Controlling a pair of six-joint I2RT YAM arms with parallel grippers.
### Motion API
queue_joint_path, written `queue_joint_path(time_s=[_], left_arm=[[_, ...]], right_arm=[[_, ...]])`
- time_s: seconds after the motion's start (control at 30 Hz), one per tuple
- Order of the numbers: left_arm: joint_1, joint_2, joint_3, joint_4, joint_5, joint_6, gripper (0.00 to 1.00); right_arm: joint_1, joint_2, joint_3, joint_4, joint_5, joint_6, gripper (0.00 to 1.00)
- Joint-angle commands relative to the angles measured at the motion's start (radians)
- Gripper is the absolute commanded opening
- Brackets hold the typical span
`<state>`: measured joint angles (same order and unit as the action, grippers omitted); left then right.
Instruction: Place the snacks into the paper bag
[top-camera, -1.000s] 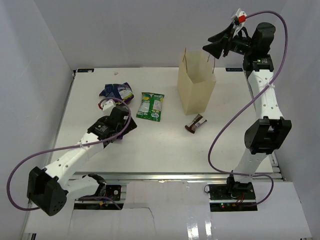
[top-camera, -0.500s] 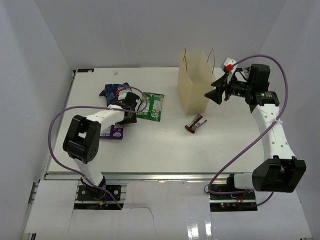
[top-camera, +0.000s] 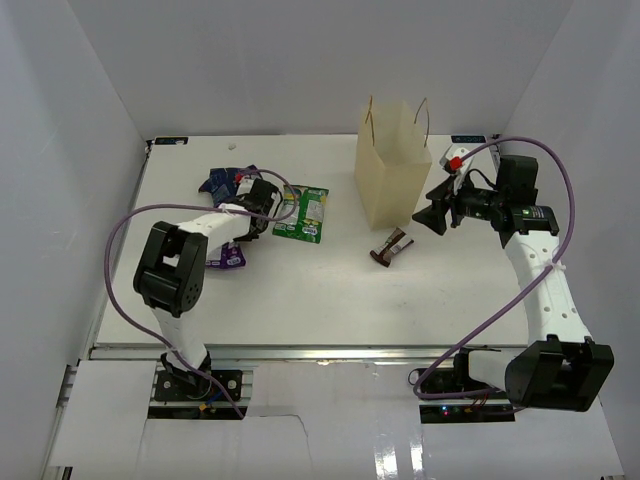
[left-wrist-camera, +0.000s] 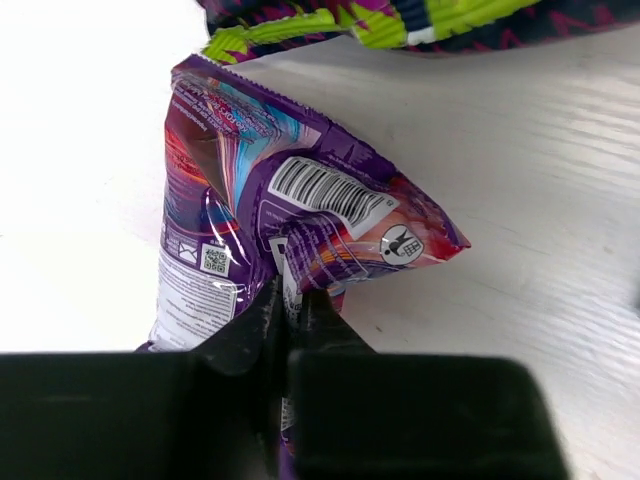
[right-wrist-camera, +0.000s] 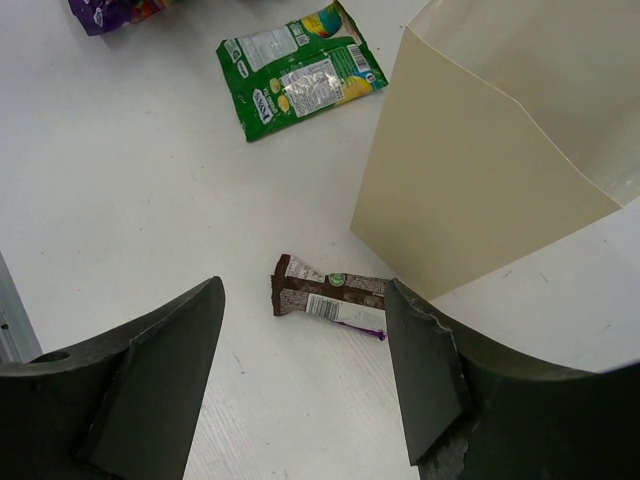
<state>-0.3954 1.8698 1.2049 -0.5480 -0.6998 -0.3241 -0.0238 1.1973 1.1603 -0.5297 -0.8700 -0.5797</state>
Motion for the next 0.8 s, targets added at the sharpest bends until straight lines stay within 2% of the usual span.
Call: queue_joint_path(time_s=[0.0,0.1,0.17,0.2,0.23,0.37,0.53,0.63,0.77], left_arm=[[-0.002,-0.105,-0.004,0.013,0.103,-0.02,0.08],[-0.017,-0.259,-0.002,0.028,0.258,-0.029,0.01],[-0.025,-0.404,-0.016,0.063,0.382,-0.03,0.0],[-0.028,-0.453,-0.024,0.122,0.505,-0.032,0.0],[-0.033,-0.537,-0.036,0.149,0.561,-0.041,0.0],[-0.039,-0.632,-0.007,0.272,0.831,-0.107,0.0],[-0.062,-0.575,0.102,0.455,1.019,-0.236,0.0],[-0.098,-0.47,0.25,0.522,1.069,-0.28,0.0],[-0.146,-0.245,0.547,0.617,1.122,-0.317,0.0]], right_arm=[[-0.008,-0.019,-0.014,0.004,-0.015,-0.006,0.71],[-0.016,-0.019,-0.008,0.004,-0.015,-0.011,0.71],[-0.021,-0.021,-0.007,0.004,-0.014,-0.014,0.71],[-0.024,-0.021,-0.007,0.004,-0.015,-0.017,0.71],[-0.027,-0.019,-0.005,0.005,-0.015,-0.017,0.71],[-0.038,-0.01,0.001,0.01,-0.014,-0.019,0.71],[-0.045,-0.007,0.001,0.011,-0.004,-0.022,0.71],[-0.047,-0.015,-0.011,0.011,-0.003,-0.022,0.71],[-0.048,-0.031,-0.036,0.013,0.003,-0.017,0.71]])
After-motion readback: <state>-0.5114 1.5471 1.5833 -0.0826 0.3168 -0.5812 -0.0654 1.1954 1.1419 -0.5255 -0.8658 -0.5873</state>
